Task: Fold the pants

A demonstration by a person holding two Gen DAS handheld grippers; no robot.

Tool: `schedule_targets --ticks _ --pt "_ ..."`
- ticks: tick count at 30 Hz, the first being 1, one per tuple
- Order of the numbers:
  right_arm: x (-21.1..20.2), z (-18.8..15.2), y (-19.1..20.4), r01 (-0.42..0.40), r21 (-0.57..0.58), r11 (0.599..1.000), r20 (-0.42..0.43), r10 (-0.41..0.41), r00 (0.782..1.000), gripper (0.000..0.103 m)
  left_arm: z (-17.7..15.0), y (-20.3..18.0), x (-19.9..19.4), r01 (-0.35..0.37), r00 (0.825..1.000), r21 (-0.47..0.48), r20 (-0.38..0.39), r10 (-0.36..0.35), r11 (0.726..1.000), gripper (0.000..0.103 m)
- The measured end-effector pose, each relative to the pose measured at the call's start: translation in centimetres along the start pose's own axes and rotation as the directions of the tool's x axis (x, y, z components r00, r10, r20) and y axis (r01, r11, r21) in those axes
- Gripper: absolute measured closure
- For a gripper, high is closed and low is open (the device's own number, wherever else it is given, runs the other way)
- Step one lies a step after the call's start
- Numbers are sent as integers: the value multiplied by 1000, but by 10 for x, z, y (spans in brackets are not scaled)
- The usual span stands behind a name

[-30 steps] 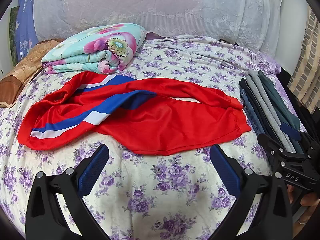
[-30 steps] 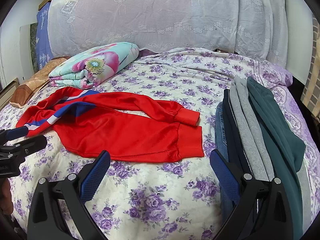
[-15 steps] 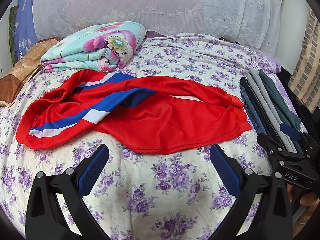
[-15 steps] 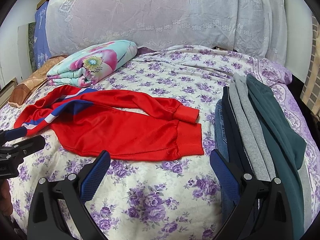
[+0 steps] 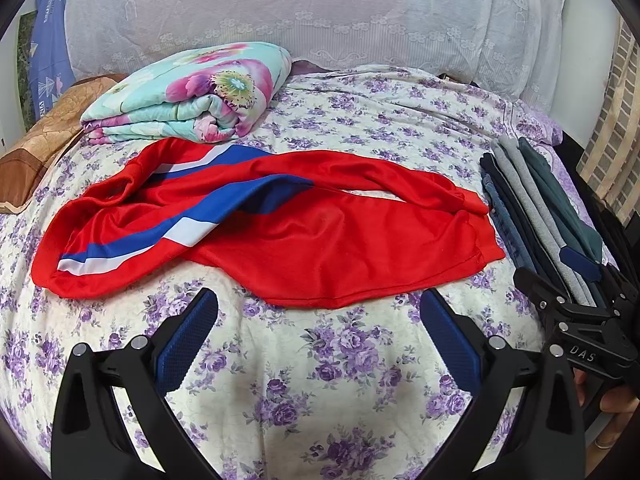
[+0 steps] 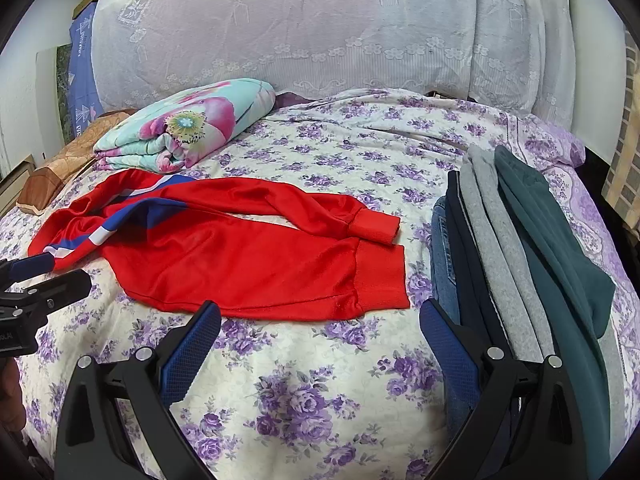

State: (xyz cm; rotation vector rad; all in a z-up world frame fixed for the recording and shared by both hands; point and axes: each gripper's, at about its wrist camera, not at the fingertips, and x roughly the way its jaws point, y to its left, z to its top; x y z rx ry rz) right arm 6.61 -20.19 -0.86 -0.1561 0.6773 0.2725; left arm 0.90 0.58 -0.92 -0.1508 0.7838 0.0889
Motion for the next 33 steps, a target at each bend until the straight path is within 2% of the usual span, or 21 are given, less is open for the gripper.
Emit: schedule_targets --ticks 15,19,23,25,26,27,28,30,33 --pt "8 -2 -1 -2 1 1000 -18 2 1000 3 -1 11 6 -17 1000 16 8 17 1000 5" --pt "11 -4 -4 1 7 1000 -28 0 1000 3 -3 38 10 -82 997 38 9 81 996 5" --pt "17 -4 -5 -7 15 1000 -43 8 999 3 0 94 17 -169 985 -10 -38 168 986 5" --pt "19 -4 -4 -6 11 1000 -44 6 999 3 5 136 20 -240 970 -85 -72 234 967 4" --pt "20 -4 -3 -6 10 1000 -46 6 999 3 6 156 21 -281 958 -128 -96 270 951 4" --pt "21 -4 -2 -9 11 1000 -49 9 999 3 6 185 20 -328 943 -201 -121 309 923 4" --pt "23 -4 -2 -10 12 1000 -54 11 999 3 5 200 20 -341 939 -241 -137 316 908 5" --pt "26 -4 0 -9 9 1000 -62 10 998 3 -2 235 20 -332 942 -369 -187 280 868 5" --pt "30 -4 3 -10 3 1000 -71 10 997 3 -17 261 21 -235 968 -510 -200 152 828 6"
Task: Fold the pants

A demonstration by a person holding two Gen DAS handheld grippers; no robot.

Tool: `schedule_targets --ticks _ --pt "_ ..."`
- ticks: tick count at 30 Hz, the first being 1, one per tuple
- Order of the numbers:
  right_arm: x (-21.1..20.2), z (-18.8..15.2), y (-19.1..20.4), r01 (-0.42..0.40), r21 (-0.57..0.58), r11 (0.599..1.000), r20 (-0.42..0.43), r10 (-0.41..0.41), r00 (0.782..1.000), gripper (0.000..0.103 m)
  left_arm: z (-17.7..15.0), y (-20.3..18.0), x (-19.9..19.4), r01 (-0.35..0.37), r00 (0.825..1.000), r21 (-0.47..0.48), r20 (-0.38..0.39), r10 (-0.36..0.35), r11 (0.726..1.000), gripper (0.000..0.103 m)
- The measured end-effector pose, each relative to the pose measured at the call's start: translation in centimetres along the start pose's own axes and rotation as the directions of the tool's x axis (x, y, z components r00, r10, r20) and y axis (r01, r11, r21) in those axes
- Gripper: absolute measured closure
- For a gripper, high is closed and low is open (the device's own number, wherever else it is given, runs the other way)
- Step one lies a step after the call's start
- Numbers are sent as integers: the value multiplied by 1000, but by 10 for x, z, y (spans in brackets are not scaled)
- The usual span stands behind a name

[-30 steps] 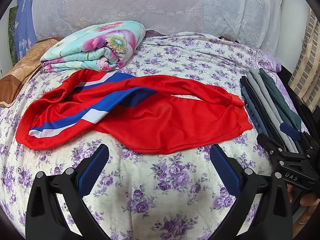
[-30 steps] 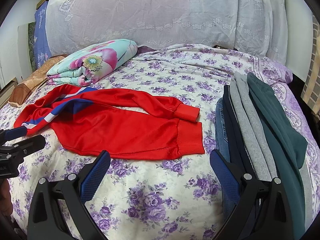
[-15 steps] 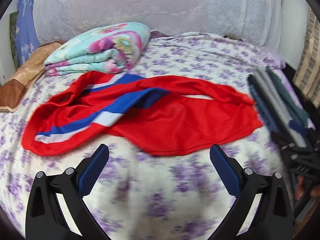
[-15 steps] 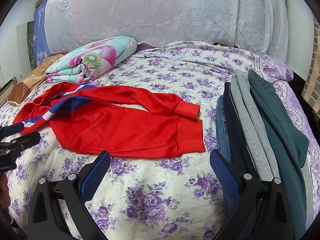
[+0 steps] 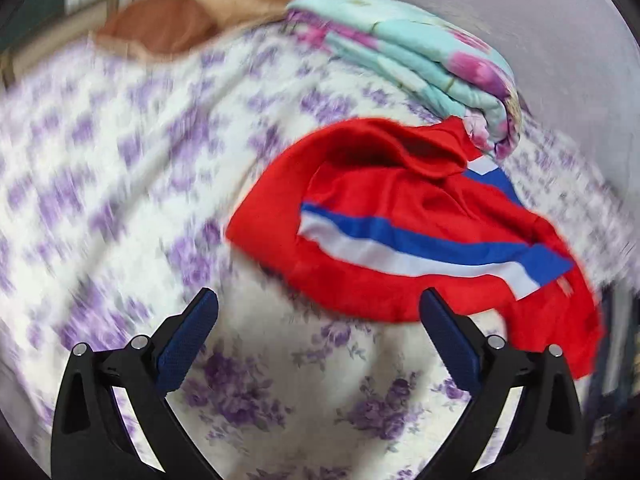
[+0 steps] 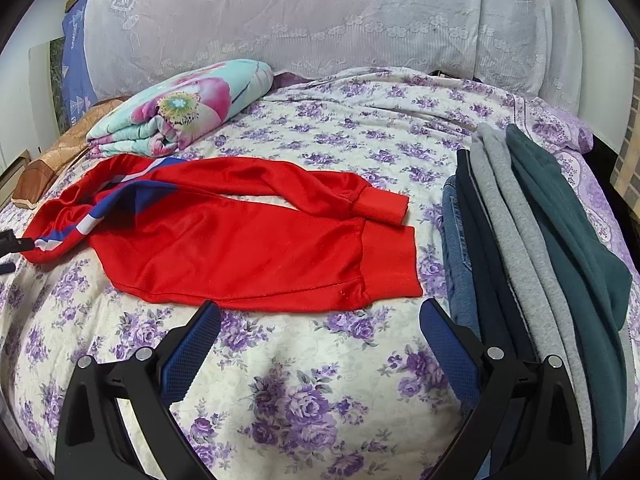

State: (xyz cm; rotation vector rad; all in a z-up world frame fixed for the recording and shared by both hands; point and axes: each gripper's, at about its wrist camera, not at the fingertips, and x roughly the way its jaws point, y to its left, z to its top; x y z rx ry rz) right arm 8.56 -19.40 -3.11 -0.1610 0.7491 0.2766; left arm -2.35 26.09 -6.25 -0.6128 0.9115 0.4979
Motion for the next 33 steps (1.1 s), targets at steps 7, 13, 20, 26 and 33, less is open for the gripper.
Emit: schedule_targets --ticks 7,13,20,26,33 --pt "2 2 9 -11 -27 1000 -4 11 1000 3 13 -5 29 90 991 -8 -98 -90 996 29" --pt "-5 -1 0 14 -20 1000 3 -14 1000 3 39 4 44 90 993 -138 -64 -100 986 77" --pt "-7 5 -22 62 -9 998 21 -62 998 3 32 18 -33 61 995 -64 81 -56 996 92" --pt "8 16 -57 139 14 990 -9 -139 990 3 38 69 -36 -223 971 -92 65 229 970 61" --pt "72 47 -62 -55 -35 998 -132 50 990 3 26 34 -54 -274 946 -8 176 271 962 17"
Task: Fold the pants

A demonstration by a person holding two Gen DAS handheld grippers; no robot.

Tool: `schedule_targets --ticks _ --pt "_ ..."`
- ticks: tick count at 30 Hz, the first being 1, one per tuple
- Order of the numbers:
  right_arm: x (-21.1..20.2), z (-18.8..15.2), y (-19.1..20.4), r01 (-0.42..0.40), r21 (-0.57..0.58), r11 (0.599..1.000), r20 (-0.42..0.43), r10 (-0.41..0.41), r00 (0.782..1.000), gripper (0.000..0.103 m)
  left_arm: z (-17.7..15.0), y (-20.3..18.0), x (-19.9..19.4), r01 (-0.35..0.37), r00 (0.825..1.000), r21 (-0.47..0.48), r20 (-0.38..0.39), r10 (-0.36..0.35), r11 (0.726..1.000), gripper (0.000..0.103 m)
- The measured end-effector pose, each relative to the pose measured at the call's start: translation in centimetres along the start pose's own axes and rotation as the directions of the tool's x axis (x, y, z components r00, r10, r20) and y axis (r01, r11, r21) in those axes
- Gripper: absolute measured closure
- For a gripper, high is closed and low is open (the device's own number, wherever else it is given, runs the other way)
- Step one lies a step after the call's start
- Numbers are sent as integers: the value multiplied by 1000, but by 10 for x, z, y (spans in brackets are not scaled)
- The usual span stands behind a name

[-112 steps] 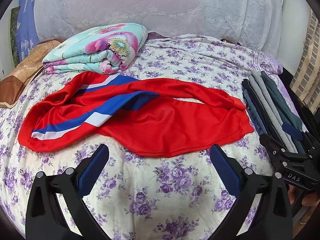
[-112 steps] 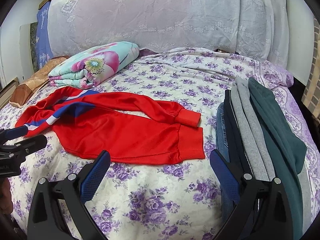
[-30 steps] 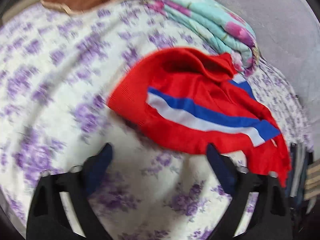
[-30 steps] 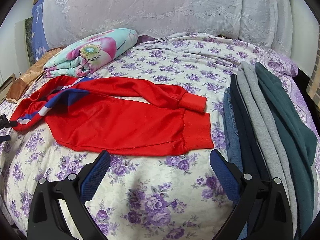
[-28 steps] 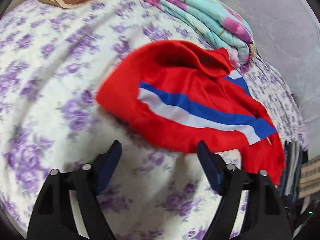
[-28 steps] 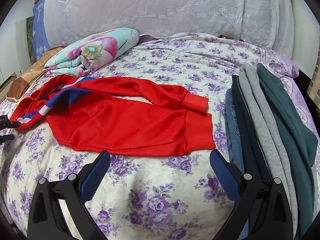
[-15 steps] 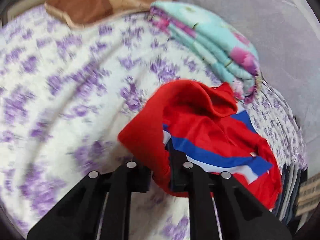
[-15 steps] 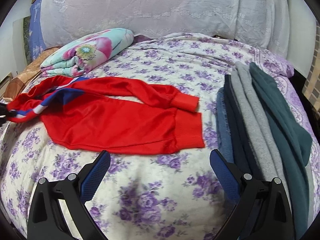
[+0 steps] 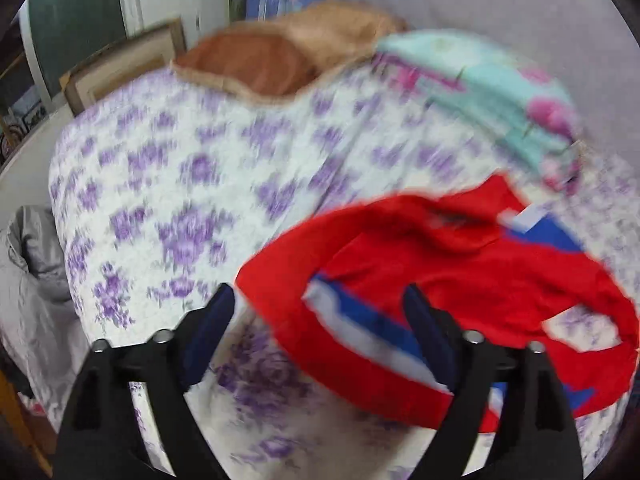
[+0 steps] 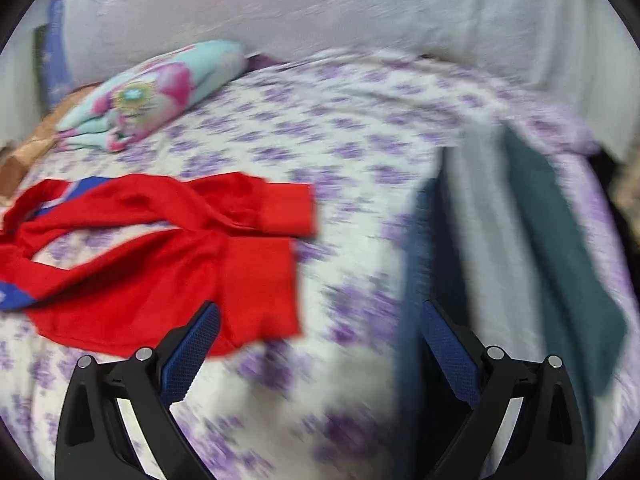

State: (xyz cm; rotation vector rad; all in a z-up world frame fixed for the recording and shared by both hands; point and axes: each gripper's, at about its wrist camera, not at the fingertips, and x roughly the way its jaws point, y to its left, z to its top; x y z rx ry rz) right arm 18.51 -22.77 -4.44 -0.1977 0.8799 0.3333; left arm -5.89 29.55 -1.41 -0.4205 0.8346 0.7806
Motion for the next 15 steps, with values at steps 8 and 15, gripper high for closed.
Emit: schedule_targets --ticks 8,15 --pt "69 25 -14 -225 122 967 -119 239 964 98 -19 -56 -20 183 983 136 -25 -181 974 5" --pt "-83 5 -36 -345 -111 932 244 362 900 98 -61 -104 22 272 951 192 -204 -233 943 5"
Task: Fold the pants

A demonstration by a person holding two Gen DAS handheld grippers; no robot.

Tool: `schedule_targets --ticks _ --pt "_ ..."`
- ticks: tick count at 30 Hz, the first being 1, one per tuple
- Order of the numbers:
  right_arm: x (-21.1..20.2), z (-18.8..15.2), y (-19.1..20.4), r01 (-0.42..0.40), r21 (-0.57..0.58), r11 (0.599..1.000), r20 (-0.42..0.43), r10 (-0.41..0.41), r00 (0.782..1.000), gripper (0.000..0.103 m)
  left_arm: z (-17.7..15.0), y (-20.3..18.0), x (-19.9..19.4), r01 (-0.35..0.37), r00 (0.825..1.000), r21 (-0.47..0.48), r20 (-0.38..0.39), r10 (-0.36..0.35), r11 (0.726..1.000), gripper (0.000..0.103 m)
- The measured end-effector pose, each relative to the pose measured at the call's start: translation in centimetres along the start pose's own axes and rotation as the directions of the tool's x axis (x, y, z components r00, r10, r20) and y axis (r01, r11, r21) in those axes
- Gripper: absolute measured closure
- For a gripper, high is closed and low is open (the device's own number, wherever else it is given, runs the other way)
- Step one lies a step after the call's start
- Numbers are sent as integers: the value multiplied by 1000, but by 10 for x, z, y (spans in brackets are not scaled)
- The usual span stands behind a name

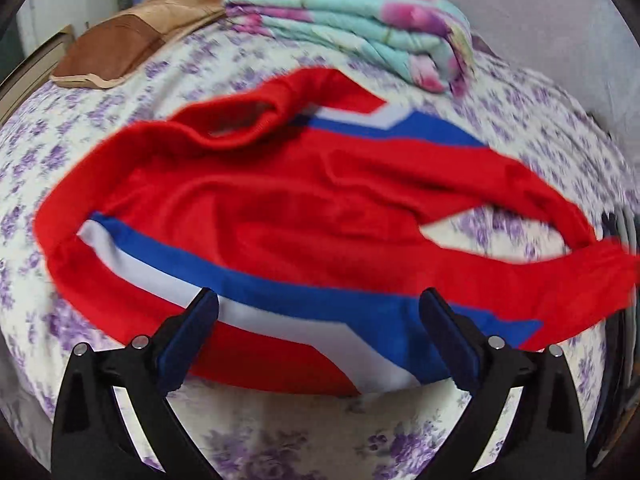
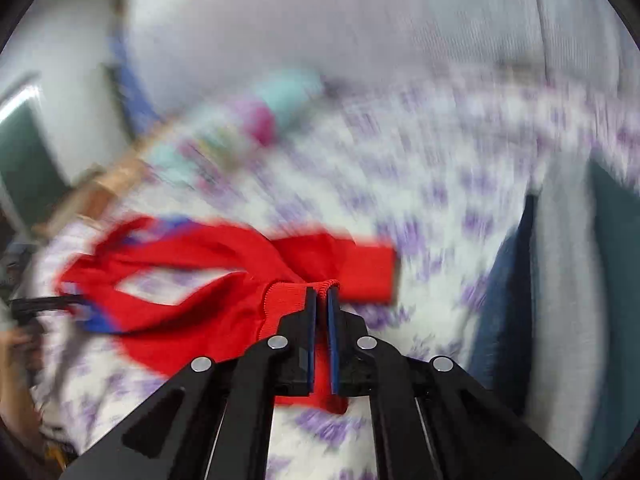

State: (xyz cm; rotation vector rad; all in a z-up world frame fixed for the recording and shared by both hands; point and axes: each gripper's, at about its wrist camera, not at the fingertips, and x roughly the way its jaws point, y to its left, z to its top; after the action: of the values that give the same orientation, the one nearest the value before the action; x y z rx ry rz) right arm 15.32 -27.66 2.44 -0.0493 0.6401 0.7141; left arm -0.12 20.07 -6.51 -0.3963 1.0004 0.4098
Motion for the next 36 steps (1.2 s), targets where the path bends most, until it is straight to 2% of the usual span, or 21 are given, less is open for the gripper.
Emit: schedule_targets --ticks 2,4,5,7,8,10,11,13,16,19,21,22,23,26,28,30,31,32,33,34,36 --pt "-26 -11 2 -28 -39 999 -22 27 999 97 -4 -2 7 -17 1000 10 -16 17 1000 5" --pt "-27 -35 11 -22 -120 993 -156 3 988 93 -6 -1 12 -25 999 6 -27 25 1000 5" --pt "-18 -55 17 -1 -192 981 -266 -51 963 81 -7 1 13 -30 999 3 -34 30 1000 5" --pt "-7 -76 19 82 -258 963 -358 -174 917 47 -11 4 11 -31 999 2 -36 31 1000 5" --pt "-6 -80 18 114 -252 961 -364 -203 909 45 -12 5 9 -32 999 6 -33 33 999 5" --pt "-11 -71 6 78 -120 990 -337 -115 935 38 -13 5 5 -40 999 15 -28 40 999 5" --pt "-13 -63 0 68 -48 997 -297 -79 952 25 -13 4 3 -40 999 20 -24 41 999 5" --pt "-9 -50 -6 84 11 996 -233 -79 969 19 -13 -1 0 -40 999 40 -14 40 998 5" --pt "27 -43 -8 113 -20 993 -280 -114 953 19 -14 -7 3 -39 999 65 -21 41 997 5" --pt "80 -43 -16 127 -33 991 -395 -130 909 22 -17 -6 11 -51 997 66 -49 54 997 5" --pt "109 -48 -17 70 -15 997 -481 -69 874 86 -19 -3 16 -59 996 64 -56 62 996 5" --pt "108 -45 -12 72 -43 996 -470 -84 879 98 -19 -2 16 -63 996 63 -56 67 996 5" --pt "102 -38 -4 73 -94 993 -438 -107 893 98 -19 -1 15 -64 996 62 -55 67 996 5" --pt "35 0 17 123 -205 971 -172 -159 972 98 -17 4 11 -78 995 50 -53 80 996 5" --pt "-28 10 29 173 -311 935 46 -167 985 98 -14 9 5 -66 997 35 -43 67 997 5" --pt "-65 -2 32 137 -401 906 107 -102 989 97 -12 16 0 -42 998 13 -37 42 999 5" --pt "-74 -14 29 76 -433 898 64 -53 997 87 -12 20 0 -27 999 -2 -40 27 1000 5" --pt "-74 -25 26 36 -456 889 2 -40 999 41 -12 25 2 -7 999 -21 -54 6 1000 5" --pt "-69 -41 23 58 -479 876 -72 -105 992 17 -13 27 5 -1 998 -31 -67 -1 1000 5" --pt "-63 -53 20 115 -492 863 -95 -184 978 5 -13 28 7 3 997 -39 -77 -6 999 5" --pt "-54 -67 9 157 -469 869 -144 -250 957 6 -14 28 9 2 996 -40 -85 -5 999 5"
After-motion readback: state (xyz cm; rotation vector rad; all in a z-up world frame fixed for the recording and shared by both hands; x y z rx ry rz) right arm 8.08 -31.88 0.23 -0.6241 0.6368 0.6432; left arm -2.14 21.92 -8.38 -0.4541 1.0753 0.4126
